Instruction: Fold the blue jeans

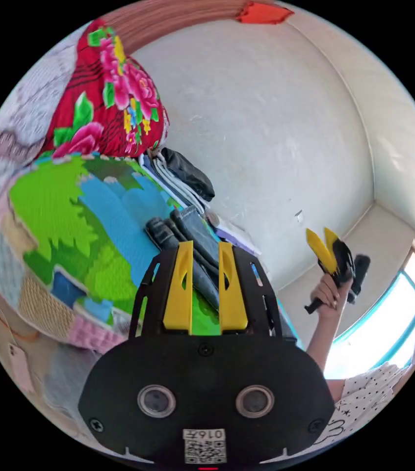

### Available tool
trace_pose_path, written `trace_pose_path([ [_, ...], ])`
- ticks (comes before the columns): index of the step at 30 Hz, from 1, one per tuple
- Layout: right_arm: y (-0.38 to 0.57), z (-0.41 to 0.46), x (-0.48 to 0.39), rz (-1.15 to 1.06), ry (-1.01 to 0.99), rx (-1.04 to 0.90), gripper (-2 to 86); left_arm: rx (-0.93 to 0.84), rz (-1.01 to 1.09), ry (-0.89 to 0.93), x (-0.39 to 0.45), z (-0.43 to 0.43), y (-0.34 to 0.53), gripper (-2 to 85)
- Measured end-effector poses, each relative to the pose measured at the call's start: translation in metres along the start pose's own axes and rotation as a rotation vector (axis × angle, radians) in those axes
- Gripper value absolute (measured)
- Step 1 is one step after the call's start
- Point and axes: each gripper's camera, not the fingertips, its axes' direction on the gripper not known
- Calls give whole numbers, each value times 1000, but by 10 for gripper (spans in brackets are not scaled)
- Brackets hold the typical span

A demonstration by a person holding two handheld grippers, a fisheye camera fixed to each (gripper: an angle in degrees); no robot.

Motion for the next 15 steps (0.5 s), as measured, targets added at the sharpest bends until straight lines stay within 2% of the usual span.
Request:
trace_pose_path([
  [2,62,-70,16,6,-3,169,108,-43,70,14,14,11,-12,82],
  [3,77,-85,18,7,23,189,109,-60,123,33,28,20,-16,80],
  [6,148,-145,24,83,278,215,109,-123,275,67,76,54,-15,71],
  [8,195,-178,17,110,450,170,107,-182,379,39,110,81,-8,63],
  [12,239,-190,0,128,541,-13,115,-357,585,-63,184,148,16,57],
  [15,266,-175,-26,105,600,-118,122,-379,637,-38,221,175,40,49],
])
